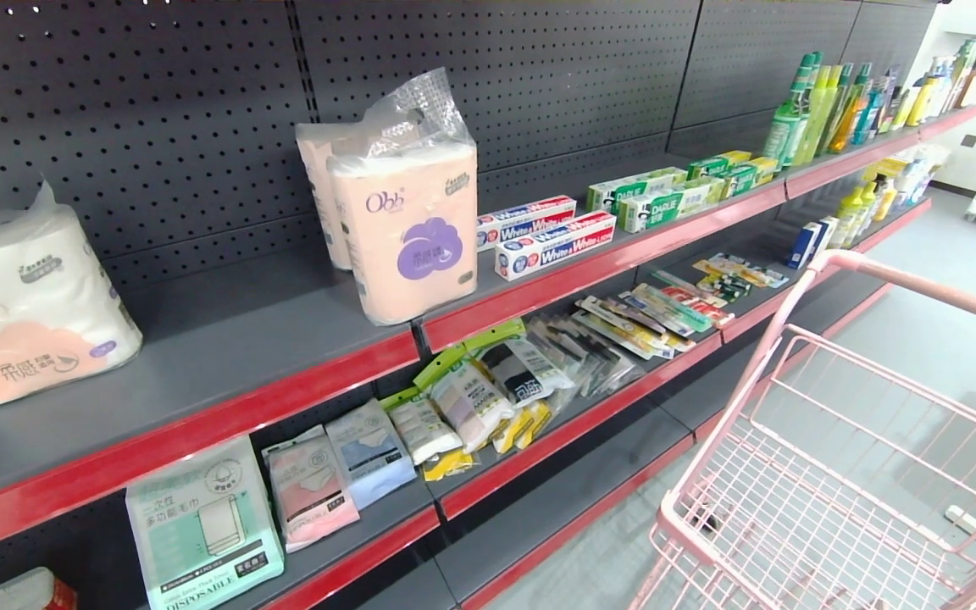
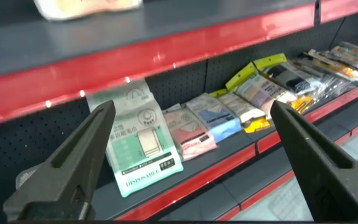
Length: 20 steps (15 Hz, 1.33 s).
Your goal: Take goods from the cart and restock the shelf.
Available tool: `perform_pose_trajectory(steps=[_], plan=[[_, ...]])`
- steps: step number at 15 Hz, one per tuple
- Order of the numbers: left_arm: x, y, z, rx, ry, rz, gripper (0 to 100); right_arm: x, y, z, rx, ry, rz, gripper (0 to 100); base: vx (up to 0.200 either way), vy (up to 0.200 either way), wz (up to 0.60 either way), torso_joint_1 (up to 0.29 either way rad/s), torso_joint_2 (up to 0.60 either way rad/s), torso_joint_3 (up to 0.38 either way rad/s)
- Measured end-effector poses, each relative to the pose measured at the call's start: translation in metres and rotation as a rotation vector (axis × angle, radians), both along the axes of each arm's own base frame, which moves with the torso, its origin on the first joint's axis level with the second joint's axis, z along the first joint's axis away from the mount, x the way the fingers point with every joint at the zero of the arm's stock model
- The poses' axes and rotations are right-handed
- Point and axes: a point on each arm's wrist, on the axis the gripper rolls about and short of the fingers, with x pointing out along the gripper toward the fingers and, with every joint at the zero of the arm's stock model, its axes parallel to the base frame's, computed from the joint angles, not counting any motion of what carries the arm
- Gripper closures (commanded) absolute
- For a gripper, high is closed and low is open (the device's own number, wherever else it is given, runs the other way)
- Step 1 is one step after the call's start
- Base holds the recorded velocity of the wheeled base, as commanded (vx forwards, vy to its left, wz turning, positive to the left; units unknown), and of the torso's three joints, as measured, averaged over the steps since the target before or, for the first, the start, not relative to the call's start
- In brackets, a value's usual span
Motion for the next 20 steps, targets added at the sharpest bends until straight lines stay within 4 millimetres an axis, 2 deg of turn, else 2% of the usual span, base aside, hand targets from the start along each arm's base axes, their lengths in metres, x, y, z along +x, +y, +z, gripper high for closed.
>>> perform_pose_trajectory(steps=[7, 20], plan=[[0.0, -0.0001, 0.0001, 0.0, 0.0, -0.001, 0, -0.0029, 0.0009, -0.0074, -0.001, 0.009, 0.0, 100, 0.0, 0.0, 0.0, 0.205, -0.44, -0.235], [0.0, -0.0001, 0.0, 0.0, 0.0, -0.001, 0, 0.001, 0.0001, -0.0057, -0.015, 0.019, 0.014, 100, 0.0, 0.0, 0.0, 0.167, -0.35, -0.185]])
